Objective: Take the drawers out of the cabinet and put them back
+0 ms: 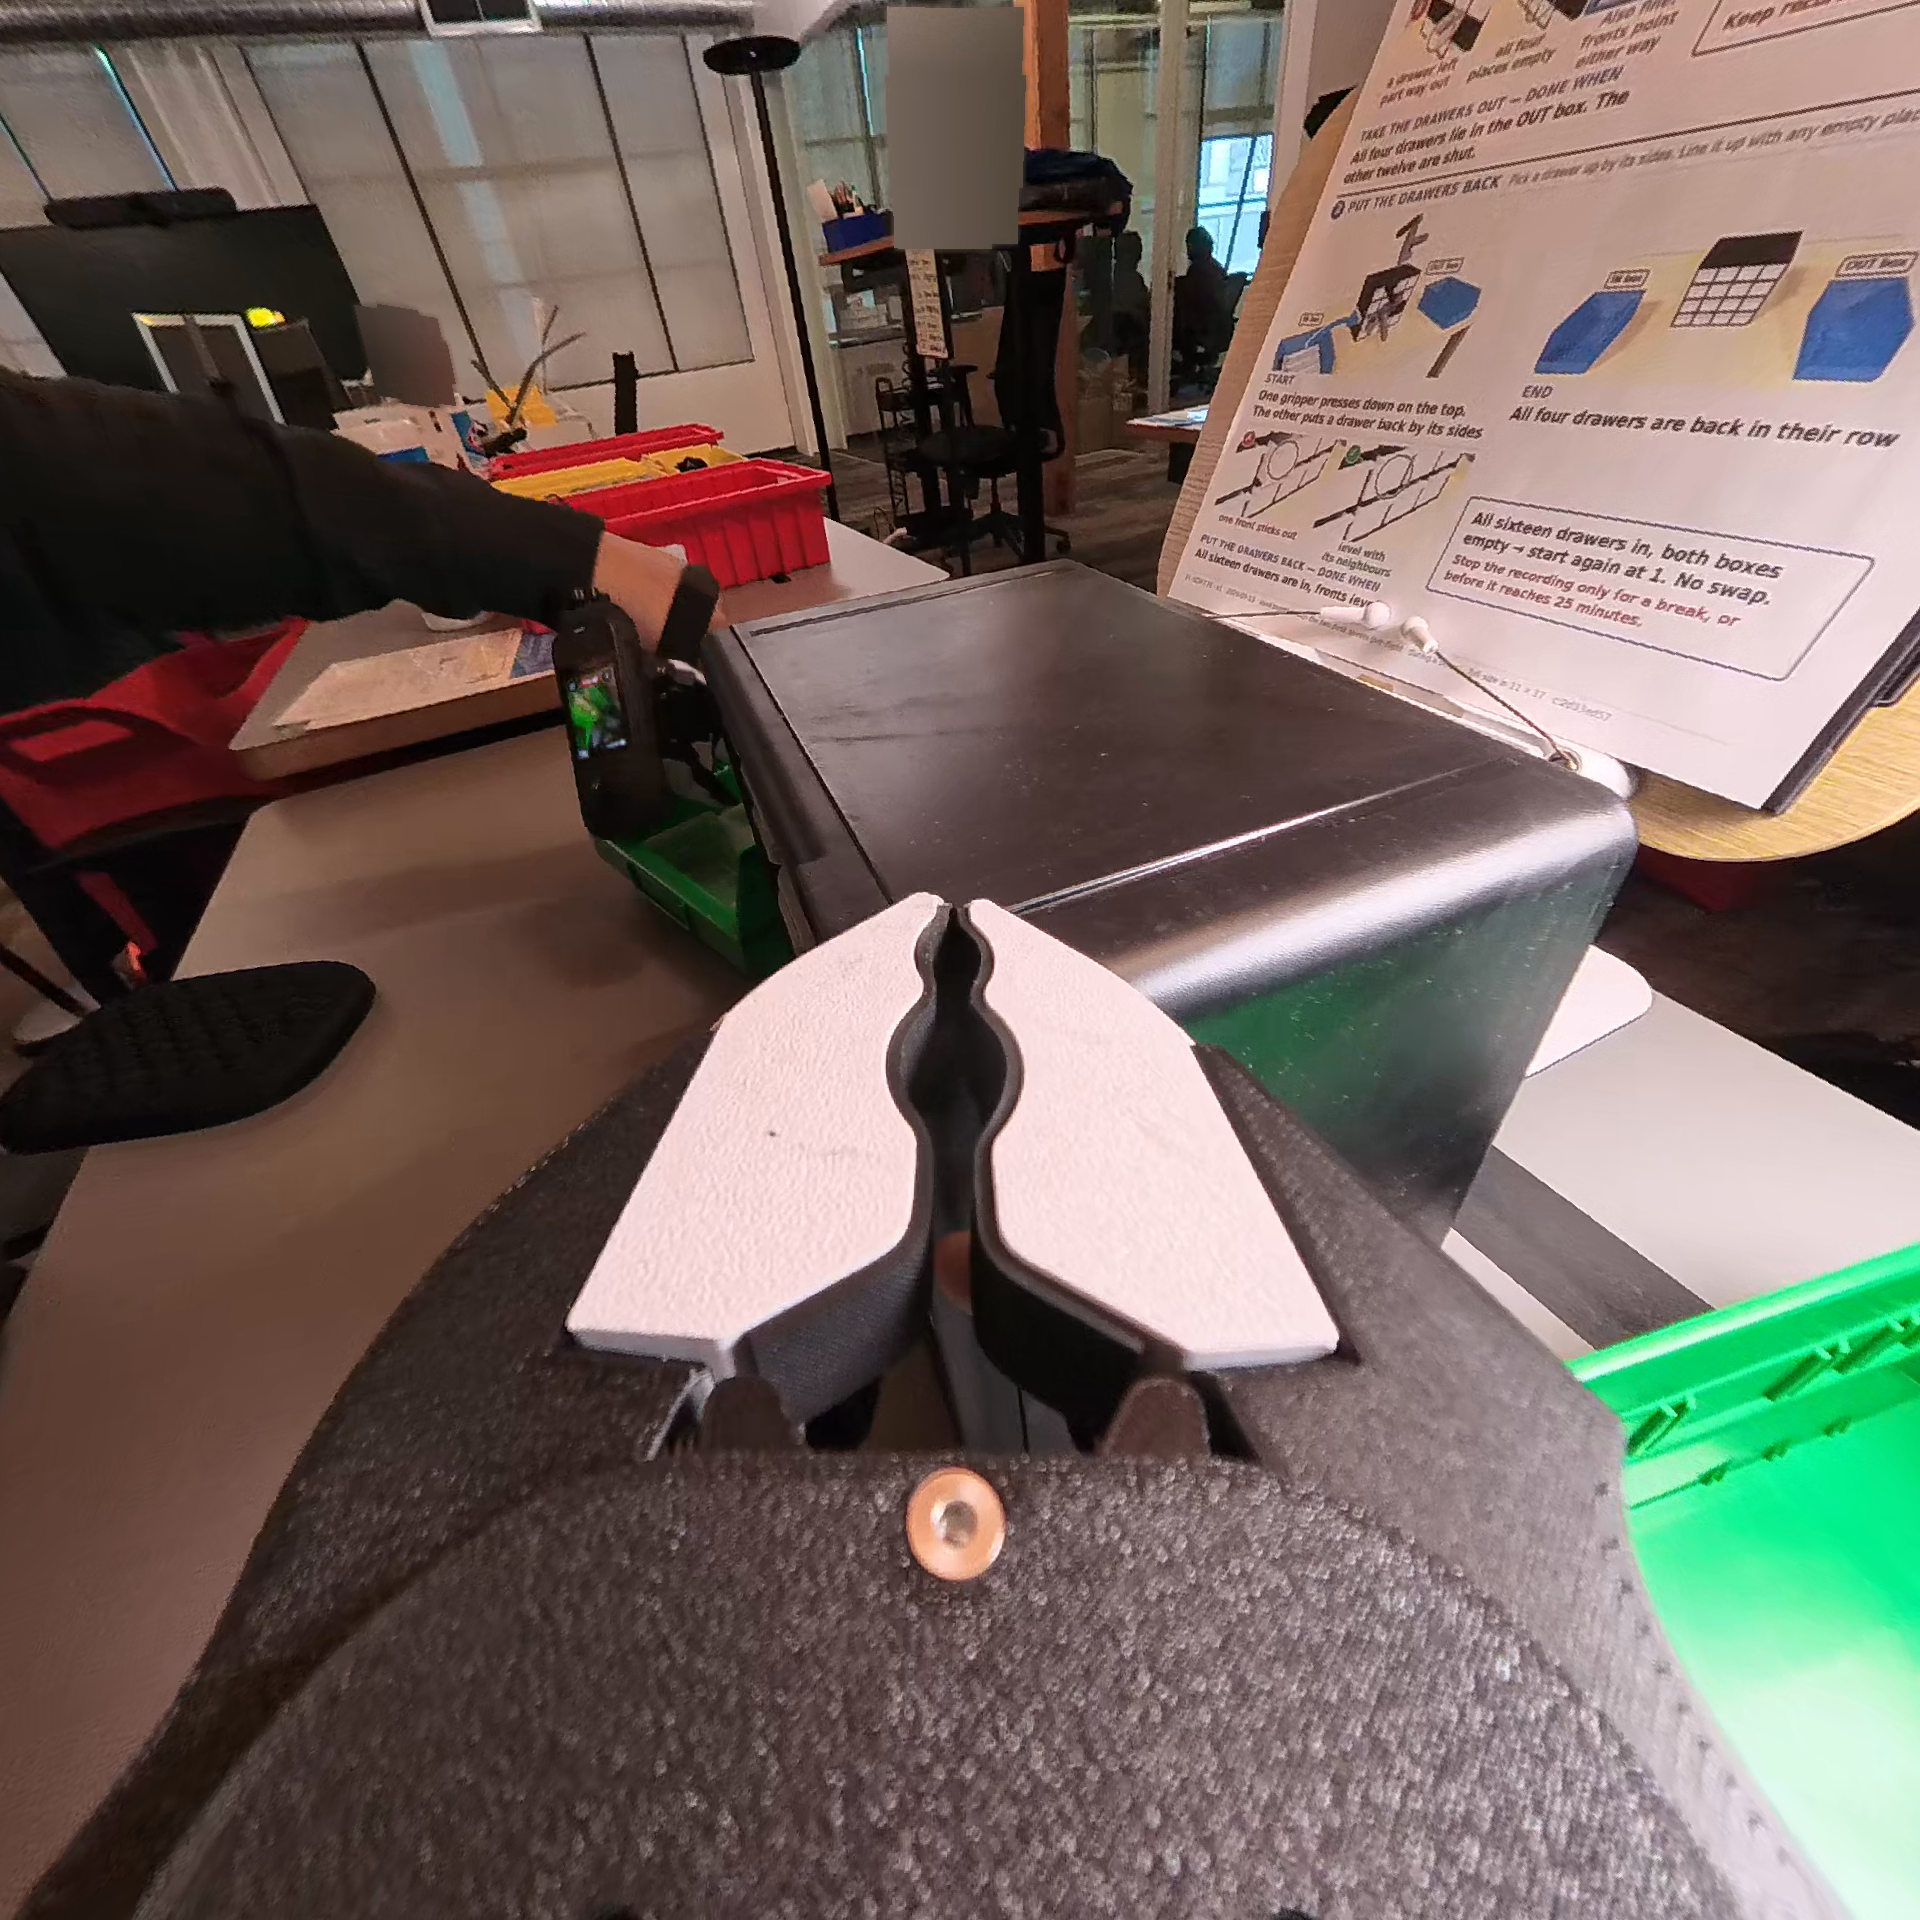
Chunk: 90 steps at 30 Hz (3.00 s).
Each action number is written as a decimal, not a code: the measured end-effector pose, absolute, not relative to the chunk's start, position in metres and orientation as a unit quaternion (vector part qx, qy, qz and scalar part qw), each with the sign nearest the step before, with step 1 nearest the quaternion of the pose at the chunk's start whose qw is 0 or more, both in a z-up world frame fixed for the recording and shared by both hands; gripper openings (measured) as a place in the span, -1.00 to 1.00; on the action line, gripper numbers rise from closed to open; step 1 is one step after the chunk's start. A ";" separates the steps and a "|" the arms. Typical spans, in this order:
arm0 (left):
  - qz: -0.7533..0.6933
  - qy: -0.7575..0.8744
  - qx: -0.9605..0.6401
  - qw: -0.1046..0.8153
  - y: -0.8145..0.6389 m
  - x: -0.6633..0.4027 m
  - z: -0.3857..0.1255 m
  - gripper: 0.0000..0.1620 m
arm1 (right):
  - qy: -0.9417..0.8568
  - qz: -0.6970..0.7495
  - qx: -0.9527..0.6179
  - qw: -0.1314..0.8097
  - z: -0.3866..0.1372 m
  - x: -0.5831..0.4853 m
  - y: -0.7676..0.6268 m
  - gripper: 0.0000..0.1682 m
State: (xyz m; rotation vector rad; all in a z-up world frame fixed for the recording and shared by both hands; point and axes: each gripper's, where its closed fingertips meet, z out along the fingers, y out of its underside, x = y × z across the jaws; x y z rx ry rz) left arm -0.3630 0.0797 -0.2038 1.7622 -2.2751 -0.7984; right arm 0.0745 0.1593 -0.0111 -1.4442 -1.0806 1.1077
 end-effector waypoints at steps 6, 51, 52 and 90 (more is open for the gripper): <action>-0.241 -0.777 0.577 0.069 0.077 -0.362 -0.209 -0.67 | -0.447 0.459 -0.591 0.490 -0.011 0.075 0.159 -1.00; 0.186 -0.677 0.711 -0.026 -0.031 -0.004 -0.132 -0.81 | -0.434 0.447 -0.599 0.503 -0.011 0.073 0.160 -1.00; 0.184 -0.679 0.711 -0.025 -0.028 -0.001 -0.135 -0.81 | -0.433 0.446 -0.599 0.504 -0.011 0.073 0.161 -1.00; 0.116 -0.677 0.727 -0.009 -0.010 0.026 -0.174 -0.82 | -0.404 0.398 -0.666 0.484 -0.012 0.068 0.162 -1.00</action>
